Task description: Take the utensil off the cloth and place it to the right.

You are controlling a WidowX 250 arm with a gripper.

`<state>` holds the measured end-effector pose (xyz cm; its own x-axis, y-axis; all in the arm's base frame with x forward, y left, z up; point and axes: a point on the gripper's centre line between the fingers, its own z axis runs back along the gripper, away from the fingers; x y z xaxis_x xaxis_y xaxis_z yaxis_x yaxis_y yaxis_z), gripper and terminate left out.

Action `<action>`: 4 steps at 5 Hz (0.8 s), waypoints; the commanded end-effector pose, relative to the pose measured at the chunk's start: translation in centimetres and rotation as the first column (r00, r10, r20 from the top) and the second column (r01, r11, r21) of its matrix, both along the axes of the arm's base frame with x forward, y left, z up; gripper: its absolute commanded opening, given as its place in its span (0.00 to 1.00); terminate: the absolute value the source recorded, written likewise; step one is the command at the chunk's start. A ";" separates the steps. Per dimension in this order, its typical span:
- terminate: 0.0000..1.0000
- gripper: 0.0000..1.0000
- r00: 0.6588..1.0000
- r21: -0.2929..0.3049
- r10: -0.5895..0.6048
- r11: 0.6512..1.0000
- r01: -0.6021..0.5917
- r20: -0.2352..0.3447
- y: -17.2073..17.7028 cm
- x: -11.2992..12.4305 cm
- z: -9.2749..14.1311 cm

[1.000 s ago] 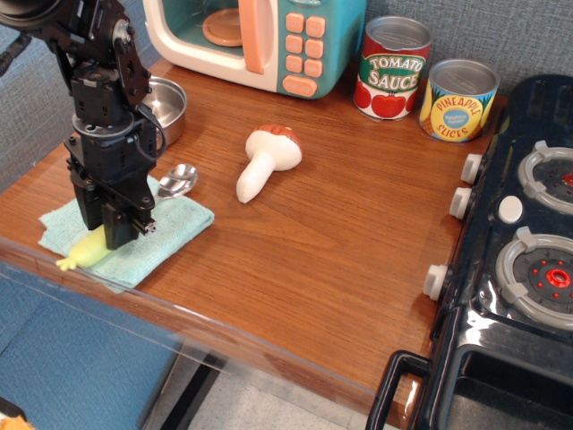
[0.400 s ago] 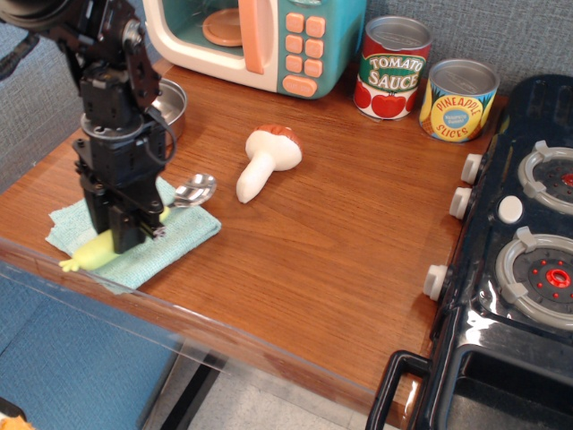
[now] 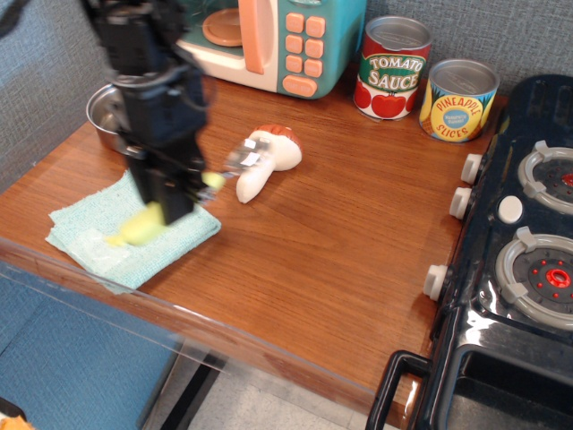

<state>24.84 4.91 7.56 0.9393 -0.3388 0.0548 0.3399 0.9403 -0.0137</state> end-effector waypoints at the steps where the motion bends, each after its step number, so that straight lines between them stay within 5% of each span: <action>1: 0.00 0.00 0.998 -0.018 0.055 0.998 -0.055 0.007 -6.5 3.2 -1.8; 3: 0.00 0.00 0.990 -0.025 0.137 0.990 -0.138 -0.020 -7.2 5.8 -4.6; 4: 0.00 1.00 0.991 -0.008 0.133 0.991 -0.133 -0.026 -7.0 5.8 -4.2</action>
